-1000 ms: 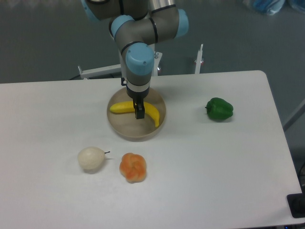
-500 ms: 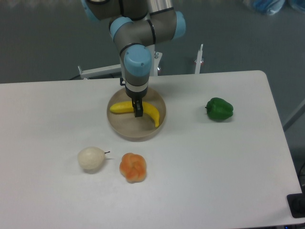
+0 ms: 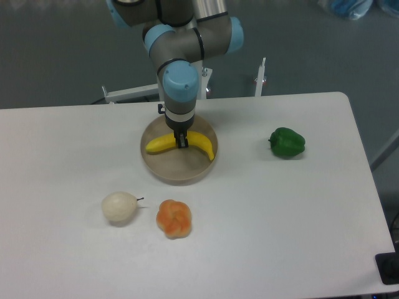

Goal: Pick up the banana from the plate
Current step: 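Close the gripper around the middle of the yellow banana, then lift the banana off the plate and carry it toward the green pepper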

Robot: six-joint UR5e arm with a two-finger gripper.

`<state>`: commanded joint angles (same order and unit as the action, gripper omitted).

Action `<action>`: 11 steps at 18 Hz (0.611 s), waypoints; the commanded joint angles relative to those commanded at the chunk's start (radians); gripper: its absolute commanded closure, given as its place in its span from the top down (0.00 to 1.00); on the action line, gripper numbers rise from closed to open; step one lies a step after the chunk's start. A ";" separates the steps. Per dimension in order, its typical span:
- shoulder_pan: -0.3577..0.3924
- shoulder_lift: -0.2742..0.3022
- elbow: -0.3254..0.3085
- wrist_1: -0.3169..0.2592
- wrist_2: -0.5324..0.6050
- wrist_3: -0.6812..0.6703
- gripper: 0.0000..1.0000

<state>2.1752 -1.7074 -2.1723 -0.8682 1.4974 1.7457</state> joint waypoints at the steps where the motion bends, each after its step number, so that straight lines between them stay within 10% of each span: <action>1: 0.002 0.003 0.011 -0.002 -0.018 -0.005 0.14; 11: 0.126 0.032 0.176 -0.047 -0.046 -0.063 0.14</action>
<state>2.3007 -1.6751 -1.9960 -0.9156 1.4511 1.6828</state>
